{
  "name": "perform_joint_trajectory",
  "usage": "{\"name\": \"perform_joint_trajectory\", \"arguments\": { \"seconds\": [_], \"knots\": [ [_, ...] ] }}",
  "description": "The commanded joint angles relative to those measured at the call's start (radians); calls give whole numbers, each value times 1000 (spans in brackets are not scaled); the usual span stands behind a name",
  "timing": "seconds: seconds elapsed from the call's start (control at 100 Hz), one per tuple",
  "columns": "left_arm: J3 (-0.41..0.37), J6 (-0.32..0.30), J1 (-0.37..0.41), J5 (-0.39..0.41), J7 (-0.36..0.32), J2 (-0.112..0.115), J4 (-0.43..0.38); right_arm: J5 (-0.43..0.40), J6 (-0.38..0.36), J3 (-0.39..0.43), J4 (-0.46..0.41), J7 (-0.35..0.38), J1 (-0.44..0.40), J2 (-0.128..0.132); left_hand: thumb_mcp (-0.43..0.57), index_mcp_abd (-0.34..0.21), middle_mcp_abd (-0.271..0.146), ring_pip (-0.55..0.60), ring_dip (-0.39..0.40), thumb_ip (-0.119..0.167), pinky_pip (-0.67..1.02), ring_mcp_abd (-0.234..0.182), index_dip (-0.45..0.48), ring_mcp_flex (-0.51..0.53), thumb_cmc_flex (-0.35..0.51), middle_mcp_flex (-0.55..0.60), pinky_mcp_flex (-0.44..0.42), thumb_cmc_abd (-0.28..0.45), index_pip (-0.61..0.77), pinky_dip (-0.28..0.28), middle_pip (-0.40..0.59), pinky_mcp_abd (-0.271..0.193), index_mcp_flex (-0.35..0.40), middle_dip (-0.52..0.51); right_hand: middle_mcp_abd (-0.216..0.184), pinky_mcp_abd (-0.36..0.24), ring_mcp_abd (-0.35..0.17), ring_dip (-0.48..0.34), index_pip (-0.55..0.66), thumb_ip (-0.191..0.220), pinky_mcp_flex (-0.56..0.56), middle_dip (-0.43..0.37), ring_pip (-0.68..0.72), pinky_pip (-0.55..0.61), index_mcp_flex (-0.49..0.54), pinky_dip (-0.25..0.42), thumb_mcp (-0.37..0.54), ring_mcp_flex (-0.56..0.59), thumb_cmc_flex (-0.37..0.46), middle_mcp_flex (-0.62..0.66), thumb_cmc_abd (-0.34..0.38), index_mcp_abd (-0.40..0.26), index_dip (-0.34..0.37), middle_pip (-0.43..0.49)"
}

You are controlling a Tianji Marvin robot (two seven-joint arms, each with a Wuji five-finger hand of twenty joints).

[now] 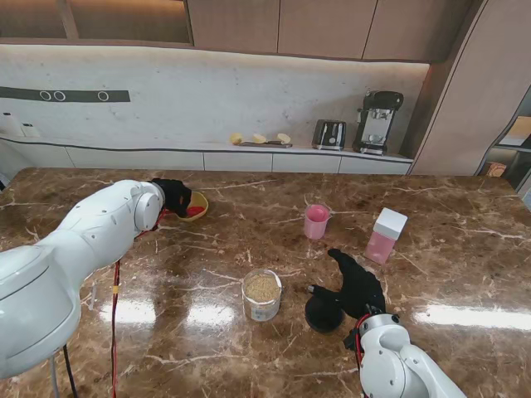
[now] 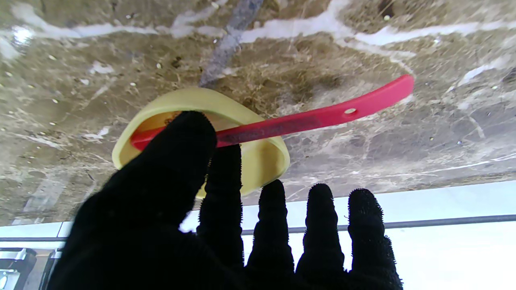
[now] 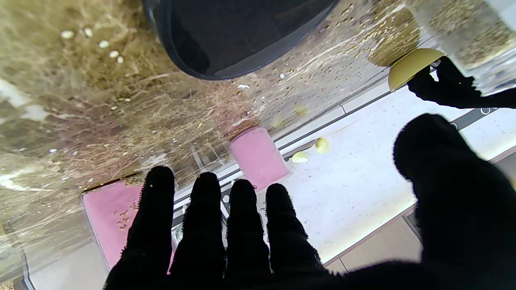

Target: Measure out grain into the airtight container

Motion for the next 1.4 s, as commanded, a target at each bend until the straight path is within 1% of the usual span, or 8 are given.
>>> {"name": "perform_joint_trajectory", "arguments": {
  "seconds": [0.0,0.29,0.56,0.69,0.79,0.87,1.1,1.39],
  "knots": [
    [1,-6,-3,1,5,-7,8,7,2,-1,8,16,-5,0,35,-13,-10,41,7,-24,38,15,19,25,34,19,-1,-23,35,-7,22,-7,29,-5,-1,2,-1,15,-7,37,-1,9,1,16,14,26,-20,-1,-10,-22,16,-23,-3,-4],
    [-1,-18,-5,-2,17,-14,20,11,-2,-4,16,17,0,0,38,7,-11,47,5,-29,49,13,23,35,42,36,-6,-14,40,-18,30,-4,27,-10,-1,2,0,15,-9,37,-1,9,1,15,12,27,-24,-3,-8,-24,19,-24,-2,-4],
    [6,-21,-8,-2,12,-16,24,16,-6,-6,24,15,4,-1,50,12,-5,56,3,-27,48,25,22,84,40,123,-7,-28,36,-28,49,6,49,-9,0,2,0,16,-9,37,-1,9,2,15,14,29,-28,-3,-5,-25,24,-26,-1,-3],
    [3,-21,-8,-3,16,-18,27,16,-7,-6,28,12,7,-2,45,24,-9,60,2,-33,64,24,-68,100,78,152,-7,-15,-25,-29,56,8,134,-7,-1,2,0,16,-9,38,-1,9,2,15,15,29,-29,-3,-4,-25,26,-27,-1,-3],
    [2,-25,-8,-4,22,-21,34,17,-7,-7,32,10,9,-2,25,38,-11,59,-1,-27,80,24,-244,108,60,161,-9,-12,-117,-31,53,7,185,-9,0,3,1,16,-10,38,0,9,3,15,15,30,-30,-2,-3,-25,25,-27,0,-3],
    [4,-30,-9,-5,21,-22,36,18,-8,-8,33,12,10,-2,29,57,-11,54,-4,-25,82,23,-328,106,37,161,-9,-19,-171,-34,52,7,189,-10,-1,2,1,16,-10,38,0,9,3,16,15,31,-31,-3,-2,-24,25,-27,0,-3],
    [11,-35,-11,-6,8,-23,36,20,-14,-9,41,9,14,-2,63,96,1,40,-11,-26,70,27,-383,98,-26,164,-9,-26,-289,-44,35,9,247,-22,-1,3,0,17,-10,38,2,10,3,19,16,34,-32,-4,-1,-24,26,-29,0,-2],
    [21,-33,-12,-4,6,-27,36,23,-12,-7,43,8,14,-3,74,30,-7,52,-7,-28,148,27,-335,114,37,185,-9,-51,-86,-21,47,-1,298,-15,0,3,2,17,-11,39,2,10,2,20,16,37,-32,-7,-1,-25,27,-29,1,-3]
  ]
}}
